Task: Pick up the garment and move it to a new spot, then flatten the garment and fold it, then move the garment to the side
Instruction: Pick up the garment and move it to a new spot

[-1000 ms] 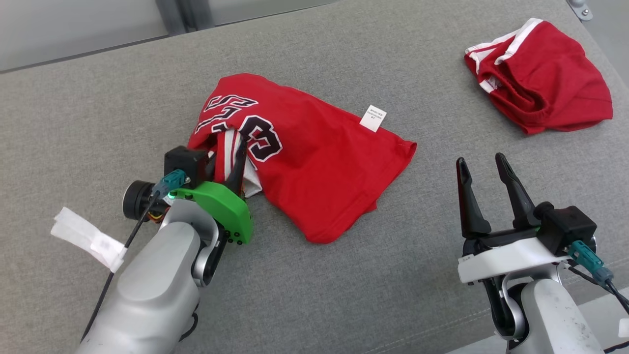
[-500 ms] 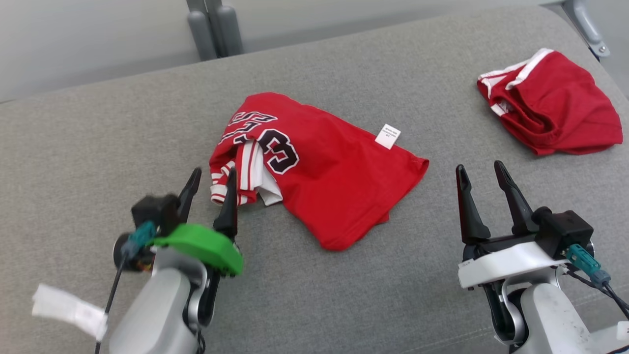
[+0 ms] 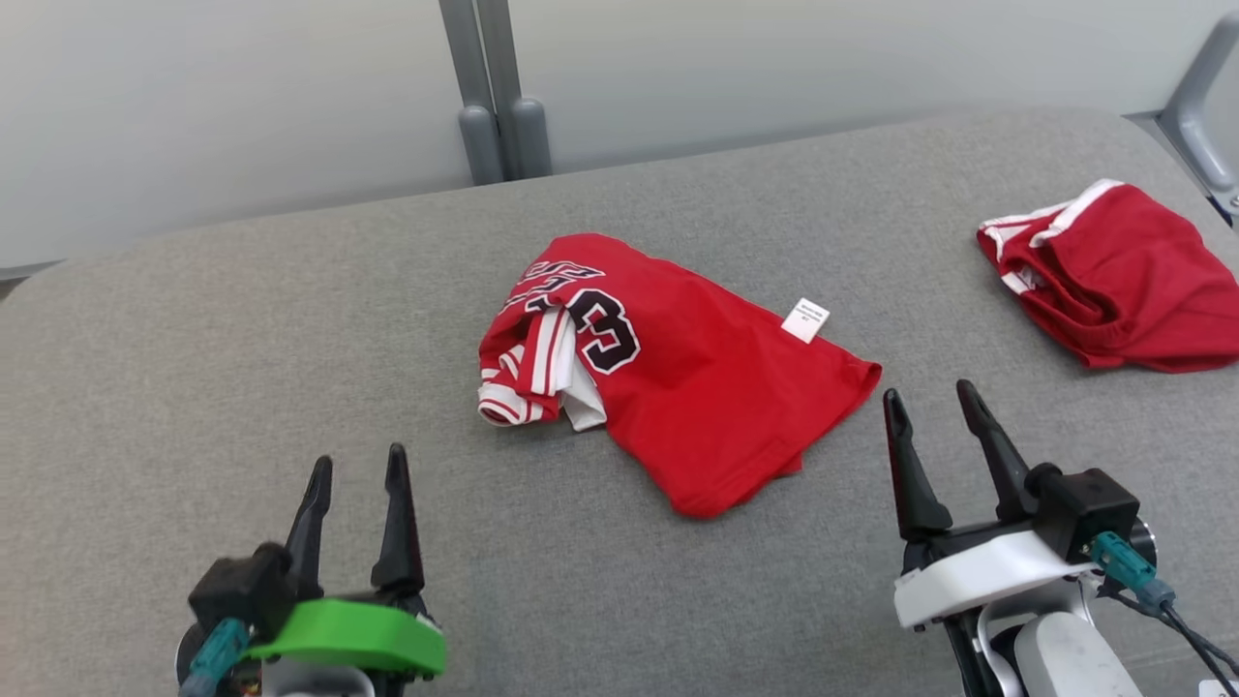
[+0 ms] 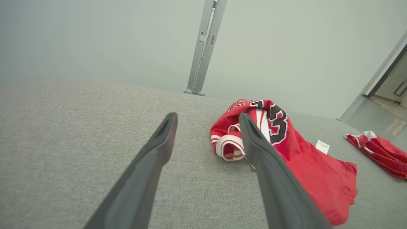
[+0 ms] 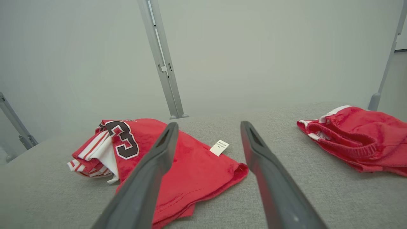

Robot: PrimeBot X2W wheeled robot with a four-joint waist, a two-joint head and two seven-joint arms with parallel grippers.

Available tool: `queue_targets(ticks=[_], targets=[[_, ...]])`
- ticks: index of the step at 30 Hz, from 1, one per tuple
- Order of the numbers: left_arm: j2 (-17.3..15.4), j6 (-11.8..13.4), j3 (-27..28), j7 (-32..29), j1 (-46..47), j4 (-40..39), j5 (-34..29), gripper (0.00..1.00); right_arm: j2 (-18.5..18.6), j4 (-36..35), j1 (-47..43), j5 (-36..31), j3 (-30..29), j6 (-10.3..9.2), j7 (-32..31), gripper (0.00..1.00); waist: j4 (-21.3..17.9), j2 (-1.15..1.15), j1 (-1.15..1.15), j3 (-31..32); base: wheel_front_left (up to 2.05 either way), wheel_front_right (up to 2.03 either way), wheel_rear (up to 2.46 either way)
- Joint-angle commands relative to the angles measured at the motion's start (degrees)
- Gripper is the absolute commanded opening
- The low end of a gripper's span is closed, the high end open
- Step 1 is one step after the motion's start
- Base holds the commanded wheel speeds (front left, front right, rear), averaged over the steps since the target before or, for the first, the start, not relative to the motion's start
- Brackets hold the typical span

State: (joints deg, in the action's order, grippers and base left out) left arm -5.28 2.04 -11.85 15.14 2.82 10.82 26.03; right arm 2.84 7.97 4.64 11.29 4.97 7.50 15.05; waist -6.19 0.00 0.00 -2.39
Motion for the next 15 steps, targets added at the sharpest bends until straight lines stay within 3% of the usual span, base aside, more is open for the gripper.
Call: queue_targets(ticks=[1, 15], targets=[[0.3, 0.0, 0.9, 0.0, -1.9, -1.1, -0.7, 1.0, 0.1, 0.2, -1.1, -0.2, 0.3, -0.02, 0.2, 1.0, 0.9, 0.0, 0.0, 1.0, 0.0, 0.0, 0.0], [2.0, -1.1, 4.9, 0.0, -5.9, -2.9, -3.6, 1.0, 0.1, 0.9, -2.4, 1.1, 1.4, -0.02, 0.2, 1.0, 1.7, 0.0, 0.0, 1.6, 0.0, 0.0, 0.0]])
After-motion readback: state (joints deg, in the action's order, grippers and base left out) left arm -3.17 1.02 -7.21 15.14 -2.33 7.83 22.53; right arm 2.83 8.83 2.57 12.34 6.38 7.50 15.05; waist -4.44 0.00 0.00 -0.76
